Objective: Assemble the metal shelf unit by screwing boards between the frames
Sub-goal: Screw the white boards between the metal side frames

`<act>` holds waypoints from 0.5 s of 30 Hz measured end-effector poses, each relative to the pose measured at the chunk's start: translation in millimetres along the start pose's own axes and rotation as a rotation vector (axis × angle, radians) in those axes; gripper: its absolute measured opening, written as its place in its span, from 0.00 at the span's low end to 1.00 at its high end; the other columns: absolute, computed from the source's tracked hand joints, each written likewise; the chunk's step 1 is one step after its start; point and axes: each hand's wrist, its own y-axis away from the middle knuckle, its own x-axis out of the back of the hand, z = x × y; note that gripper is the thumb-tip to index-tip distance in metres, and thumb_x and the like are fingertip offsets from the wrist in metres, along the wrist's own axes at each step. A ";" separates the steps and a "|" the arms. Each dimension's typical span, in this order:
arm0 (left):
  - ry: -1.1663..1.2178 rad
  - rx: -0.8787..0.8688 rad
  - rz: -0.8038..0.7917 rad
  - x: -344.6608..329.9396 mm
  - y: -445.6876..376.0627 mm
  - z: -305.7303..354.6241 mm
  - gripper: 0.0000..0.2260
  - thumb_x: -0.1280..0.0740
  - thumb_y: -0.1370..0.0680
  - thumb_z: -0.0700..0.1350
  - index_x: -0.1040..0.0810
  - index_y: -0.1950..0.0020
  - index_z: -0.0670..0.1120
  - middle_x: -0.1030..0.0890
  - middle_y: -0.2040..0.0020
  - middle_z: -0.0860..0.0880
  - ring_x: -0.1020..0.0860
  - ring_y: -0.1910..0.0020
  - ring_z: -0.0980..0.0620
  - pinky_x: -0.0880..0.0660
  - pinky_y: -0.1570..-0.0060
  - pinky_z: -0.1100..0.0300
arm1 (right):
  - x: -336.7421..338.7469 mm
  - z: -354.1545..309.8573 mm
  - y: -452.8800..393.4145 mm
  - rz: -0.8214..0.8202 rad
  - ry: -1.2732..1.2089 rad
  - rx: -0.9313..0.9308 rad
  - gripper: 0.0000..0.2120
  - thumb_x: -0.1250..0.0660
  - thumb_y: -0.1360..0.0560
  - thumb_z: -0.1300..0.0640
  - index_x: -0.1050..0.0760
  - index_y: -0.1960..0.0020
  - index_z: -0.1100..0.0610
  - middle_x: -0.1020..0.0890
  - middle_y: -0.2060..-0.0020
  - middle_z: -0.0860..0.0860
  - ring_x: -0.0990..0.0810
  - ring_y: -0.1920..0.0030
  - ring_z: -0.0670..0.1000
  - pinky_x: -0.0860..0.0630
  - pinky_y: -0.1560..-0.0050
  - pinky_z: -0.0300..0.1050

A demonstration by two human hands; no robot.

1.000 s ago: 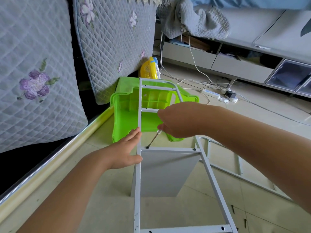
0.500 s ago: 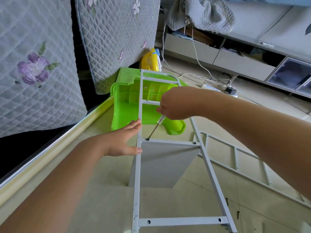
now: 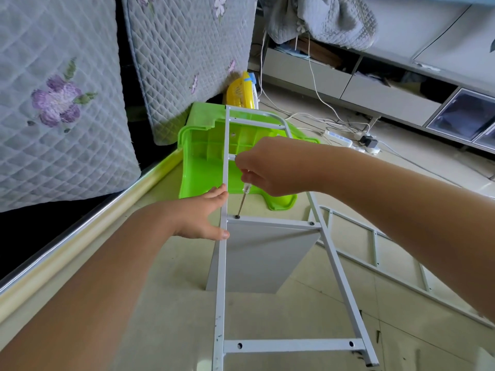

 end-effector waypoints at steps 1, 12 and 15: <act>-0.001 -0.001 0.001 -0.2 0.6 0.0 0.39 0.37 0.22 0.51 0.62 0.24 0.49 0.67 0.26 0.58 0.59 0.26 0.62 0.53 0.28 0.62 | 0.8 -1.7 -0.2 0.001 0.023 0.004 0.11 0.48 0.19 0.52 0.34 0.55 0.57 0.35 0.69 0.49 0.36 0.68 0.50 0.40 0.65 0.41; -0.028 -0.009 0.010 1.0 3.9 1.6 0.39 0.37 0.22 0.53 0.62 0.24 0.49 0.66 0.26 0.58 0.59 0.26 0.61 0.52 0.28 0.61 | -4.4 -1.7 7.3 -0.140 0.021 -0.174 0.19 0.50 0.19 0.54 0.38 0.68 0.57 0.36 0.70 0.48 0.34 0.68 0.50 0.32 0.58 0.44; -0.030 -0.008 0.010 1.4 3.5 2.0 0.39 0.36 0.23 0.53 0.61 0.24 0.49 0.66 0.26 0.57 0.59 0.26 0.61 0.52 0.28 0.61 | -3.8 3.1 13.7 -0.180 -0.001 -0.117 0.13 0.50 0.19 0.54 0.31 0.51 0.60 0.37 0.67 0.48 0.33 0.61 0.52 0.35 0.57 0.44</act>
